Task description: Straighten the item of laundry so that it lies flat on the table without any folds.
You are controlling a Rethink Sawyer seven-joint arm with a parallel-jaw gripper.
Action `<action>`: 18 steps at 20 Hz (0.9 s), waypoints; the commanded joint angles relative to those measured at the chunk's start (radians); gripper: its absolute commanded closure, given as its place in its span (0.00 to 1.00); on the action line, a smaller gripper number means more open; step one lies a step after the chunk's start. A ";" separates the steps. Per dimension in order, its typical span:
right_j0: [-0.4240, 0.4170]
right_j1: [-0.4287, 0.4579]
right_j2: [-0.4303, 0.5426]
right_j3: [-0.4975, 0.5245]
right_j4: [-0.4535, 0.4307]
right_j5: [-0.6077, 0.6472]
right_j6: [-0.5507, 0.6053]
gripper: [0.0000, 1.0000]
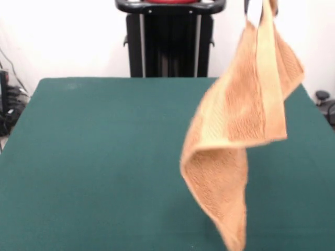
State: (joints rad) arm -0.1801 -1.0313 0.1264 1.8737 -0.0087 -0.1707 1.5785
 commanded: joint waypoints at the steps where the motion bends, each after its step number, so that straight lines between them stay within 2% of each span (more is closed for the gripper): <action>1: -0.050 -0.074 0.208 0.140 -0.084 -0.115 0.353 1.00; 4: -0.099 -0.082 0.269 0.171 -0.127 -0.137 0.369 1.00; 11: -0.075 -0.069 0.221 0.177 -0.117 -0.196 0.345 1.00; 13: -0.098 -0.066 0.252 0.182 -0.133 -0.186 0.365 1.00; 15: -0.141 -0.058 0.320 0.188 -0.151 -0.150 0.388 1.00; 17: -0.162 -0.037 0.364 0.182 -0.143 -0.045 0.342 1.00; 18: -0.173 -0.020 0.390 0.176 -0.125 0.052 0.295 1.00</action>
State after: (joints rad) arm -0.3255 -1.1069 0.3264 1.9621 -0.1254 -0.3013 1.6544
